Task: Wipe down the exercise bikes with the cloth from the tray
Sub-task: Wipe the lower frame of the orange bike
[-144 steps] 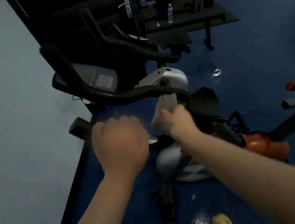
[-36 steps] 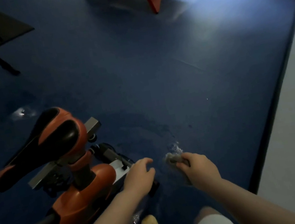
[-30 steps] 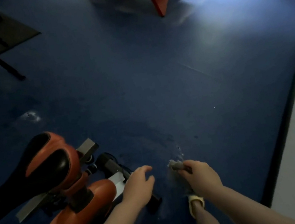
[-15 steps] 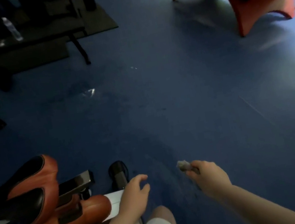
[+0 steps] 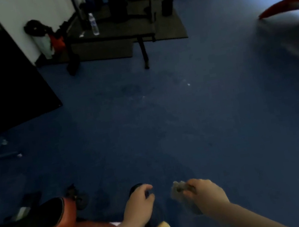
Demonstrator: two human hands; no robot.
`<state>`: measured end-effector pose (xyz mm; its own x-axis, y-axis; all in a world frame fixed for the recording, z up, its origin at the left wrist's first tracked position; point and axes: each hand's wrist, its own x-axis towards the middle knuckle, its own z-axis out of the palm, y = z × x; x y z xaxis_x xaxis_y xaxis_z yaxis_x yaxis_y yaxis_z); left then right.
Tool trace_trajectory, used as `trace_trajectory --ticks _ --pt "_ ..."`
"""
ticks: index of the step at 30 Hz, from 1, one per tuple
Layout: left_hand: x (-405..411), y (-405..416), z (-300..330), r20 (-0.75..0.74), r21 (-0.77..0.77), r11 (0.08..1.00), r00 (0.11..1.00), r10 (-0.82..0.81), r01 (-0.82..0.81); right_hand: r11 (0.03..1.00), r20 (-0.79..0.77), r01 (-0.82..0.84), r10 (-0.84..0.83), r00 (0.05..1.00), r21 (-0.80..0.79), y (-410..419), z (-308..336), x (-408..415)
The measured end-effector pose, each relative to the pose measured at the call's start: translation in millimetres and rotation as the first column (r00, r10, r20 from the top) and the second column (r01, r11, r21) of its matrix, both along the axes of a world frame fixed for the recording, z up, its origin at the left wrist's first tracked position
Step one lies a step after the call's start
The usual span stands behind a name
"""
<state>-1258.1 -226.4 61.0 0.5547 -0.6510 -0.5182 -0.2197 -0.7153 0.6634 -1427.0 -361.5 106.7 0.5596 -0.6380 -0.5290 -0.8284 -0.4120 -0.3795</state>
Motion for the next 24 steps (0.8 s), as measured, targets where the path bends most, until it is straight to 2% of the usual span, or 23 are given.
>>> trace_trajectory --ticks 4,8,13,19,24 --pt "53.4 -34.4 7.5 0.059 -0.036 0.996 0.995 0.079 -0.077 1.0 0.05 -0.02 0.022 0.999 -0.023 -56.2 4.1 52.2" --pt "79.4 -64.3 11.8 0.027 -0.028 0.989 0.989 0.144 -0.143 0.999 0.074 -0.052 0.051 0.996 0.0 -98.3 8.0 99.2" --pt "125.1 -111.4 10.3 0.026 -0.034 0.966 0.966 0.259 -0.258 0.984 0.104 -0.176 0.173 0.979 0.024 -154.3 2.5 178.4" --pt "188.6 -162.1 8.7 0.017 -0.056 0.854 0.854 0.519 -0.518 0.892 0.16 -0.453 0.447 0.88 -0.003 -230.3 8.7 288.5" --pt "229.0 -215.3 18.7 -0.016 -0.123 0.736 0.743 0.67 -0.666 0.808 0.199 -0.583 0.587 0.785 -0.083 -279.6 20.6 370.9"
